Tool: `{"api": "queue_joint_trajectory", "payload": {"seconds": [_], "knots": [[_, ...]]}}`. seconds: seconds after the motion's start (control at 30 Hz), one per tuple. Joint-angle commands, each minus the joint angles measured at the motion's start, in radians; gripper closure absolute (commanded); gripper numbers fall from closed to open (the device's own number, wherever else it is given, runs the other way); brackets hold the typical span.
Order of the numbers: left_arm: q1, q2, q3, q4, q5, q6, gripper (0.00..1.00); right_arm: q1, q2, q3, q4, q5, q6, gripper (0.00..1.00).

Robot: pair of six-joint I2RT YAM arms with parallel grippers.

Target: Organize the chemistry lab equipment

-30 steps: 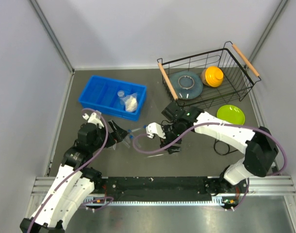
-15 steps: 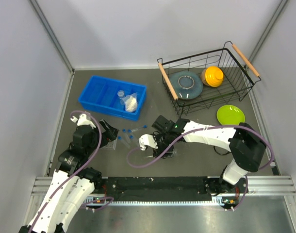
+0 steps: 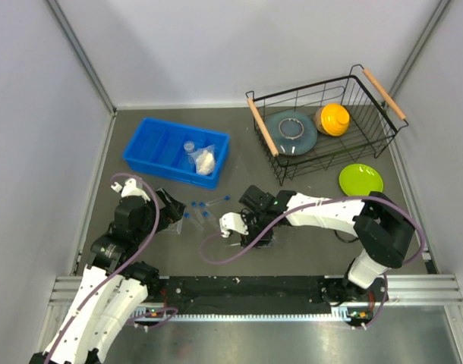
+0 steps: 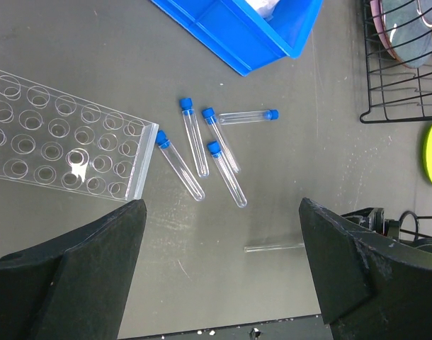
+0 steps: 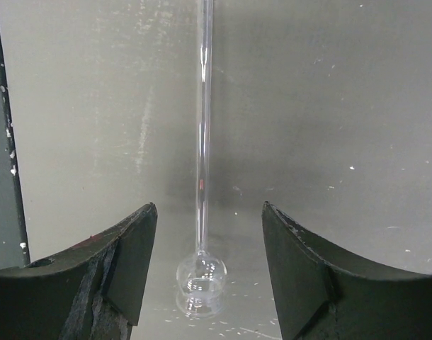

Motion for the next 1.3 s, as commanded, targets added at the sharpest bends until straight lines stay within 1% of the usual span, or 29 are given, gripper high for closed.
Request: {"api": "queue_joint_trajectory", "payload": {"seconds": [0.0,0.5,0.93,1.27], "knots": [[0.003,-0.015,0.037,0.017,-0.004,0.019,0.05,0.015,0.009,-0.011,0.038,0.007,0.014,0.40],[0.004,-0.021,0.033,0.017,0.000,0.028,0.06,0.014,0.001,-0.016,0.047,0.009,0.028,0.41],[0.003,-0.007,0.025,0.023,0.017,0.033,0.06,0.009,-0.080,0.020,-0.020,-0.089,0.043,0.40],[0.003,0.013,0.016,0.043,0.045,0.042,0.06,-0.081,-0.122,0.079,-0.109,-0.215,0.026,0.38]]}}
